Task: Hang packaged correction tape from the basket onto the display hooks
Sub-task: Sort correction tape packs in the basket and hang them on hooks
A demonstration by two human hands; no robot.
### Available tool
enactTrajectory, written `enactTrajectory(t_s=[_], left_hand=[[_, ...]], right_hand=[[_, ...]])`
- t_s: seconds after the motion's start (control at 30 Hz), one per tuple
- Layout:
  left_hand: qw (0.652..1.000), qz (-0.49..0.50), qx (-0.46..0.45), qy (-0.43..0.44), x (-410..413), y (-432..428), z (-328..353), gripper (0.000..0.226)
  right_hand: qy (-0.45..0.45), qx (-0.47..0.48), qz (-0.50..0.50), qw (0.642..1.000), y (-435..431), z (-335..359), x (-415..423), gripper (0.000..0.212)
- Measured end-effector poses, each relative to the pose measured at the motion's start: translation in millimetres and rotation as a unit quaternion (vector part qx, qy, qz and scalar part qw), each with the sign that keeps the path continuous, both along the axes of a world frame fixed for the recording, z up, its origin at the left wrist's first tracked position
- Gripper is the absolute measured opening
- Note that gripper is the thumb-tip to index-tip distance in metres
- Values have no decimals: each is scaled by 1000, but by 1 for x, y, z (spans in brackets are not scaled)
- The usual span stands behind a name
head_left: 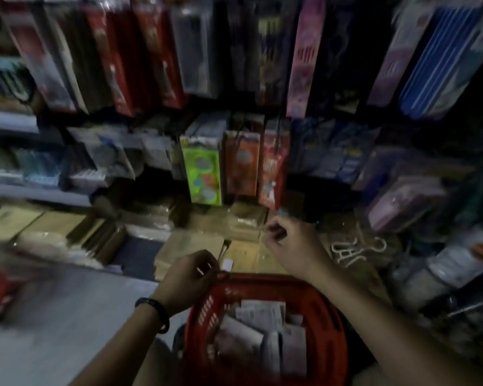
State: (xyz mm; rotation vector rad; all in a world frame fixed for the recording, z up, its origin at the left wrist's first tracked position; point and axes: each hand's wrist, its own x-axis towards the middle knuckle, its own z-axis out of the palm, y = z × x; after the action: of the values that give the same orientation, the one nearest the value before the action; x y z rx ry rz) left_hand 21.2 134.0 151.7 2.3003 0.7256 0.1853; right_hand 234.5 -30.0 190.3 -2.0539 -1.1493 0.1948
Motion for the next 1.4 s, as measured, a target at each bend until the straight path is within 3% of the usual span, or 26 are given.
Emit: enactTrajectory(t_s=[0.13,0.3,0.5,0.67,0.73,0.83,1.0,1.1,1.4], left_hand=[[997,31,-35,67,-10,-5,-77,17],[990,62,-64,112,-2,-29,-154,16],[959,-35,-108,260,7,-39,-216,39],[944,-47,-118,303,8,-33,-232,50],[939,-60,-132,311,9,-32,-233,56],[932,-83,-138,324,13,-33,-236,46],[923,-119,-119,347,16,-31,-245,38],[921,-101,-138,351,14,-27,-249,45],[950,-34,-186,248,17,-33,-234,82]], right_hand=[[133,-89,-44,986,-10,-108,-19,10],[296,-168,-110,934,-21,-247,-40,15],[349,-252,-164,887,-18,-360,-52,16],[381,-296,-168,860,-13,-461,-53,54],[401,-271,-182,856,-7,-458,-62,62],[418,-233,-194,856,-1,-448,-74,43],[434,-257,-168,847,-1,-449,-74,37],[420,-249,-154,859,-6,-453,-77,24],[370,-134,-219,893,-10,-393,-69,22]])
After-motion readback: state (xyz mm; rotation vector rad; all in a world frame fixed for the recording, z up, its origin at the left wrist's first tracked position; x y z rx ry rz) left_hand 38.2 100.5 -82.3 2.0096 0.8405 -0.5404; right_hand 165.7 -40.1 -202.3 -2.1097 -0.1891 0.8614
